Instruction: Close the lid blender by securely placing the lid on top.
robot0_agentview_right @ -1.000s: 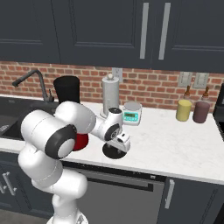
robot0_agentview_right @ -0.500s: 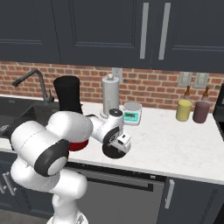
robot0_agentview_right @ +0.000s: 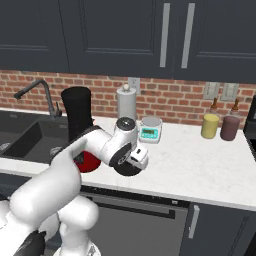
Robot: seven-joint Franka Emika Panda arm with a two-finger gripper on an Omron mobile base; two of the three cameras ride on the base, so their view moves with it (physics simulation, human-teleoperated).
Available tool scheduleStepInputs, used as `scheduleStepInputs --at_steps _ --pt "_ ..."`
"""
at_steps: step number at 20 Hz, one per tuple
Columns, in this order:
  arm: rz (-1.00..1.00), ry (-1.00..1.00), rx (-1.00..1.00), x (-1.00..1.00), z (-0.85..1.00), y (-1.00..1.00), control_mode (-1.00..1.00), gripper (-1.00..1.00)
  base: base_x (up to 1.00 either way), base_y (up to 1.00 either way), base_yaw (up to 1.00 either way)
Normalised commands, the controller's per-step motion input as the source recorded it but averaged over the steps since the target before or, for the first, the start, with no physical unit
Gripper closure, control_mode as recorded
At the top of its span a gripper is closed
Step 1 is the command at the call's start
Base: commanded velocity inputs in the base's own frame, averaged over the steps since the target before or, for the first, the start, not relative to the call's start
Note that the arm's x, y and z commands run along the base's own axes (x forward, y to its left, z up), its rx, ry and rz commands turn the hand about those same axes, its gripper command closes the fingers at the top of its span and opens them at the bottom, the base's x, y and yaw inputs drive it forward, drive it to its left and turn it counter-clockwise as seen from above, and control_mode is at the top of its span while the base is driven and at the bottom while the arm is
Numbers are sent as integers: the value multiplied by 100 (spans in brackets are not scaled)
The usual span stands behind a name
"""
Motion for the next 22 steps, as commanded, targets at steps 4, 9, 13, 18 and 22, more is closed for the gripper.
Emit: scheduleStepInputs --at_steps 4,9,13,18,22 --pt "0 -10 0 -47 100 0 -100 100 0 0 0" --pt "0 -1 0 -47 100 0 -100 100 0 0 0" --pt "0 0 0 -43 100 0 -100 100 0 0 0" --pt "0 0 0 -36 100 1 -100 100 0 0 0" --pt "0 0 0 -36 100 21 -100 100 0 0 0"
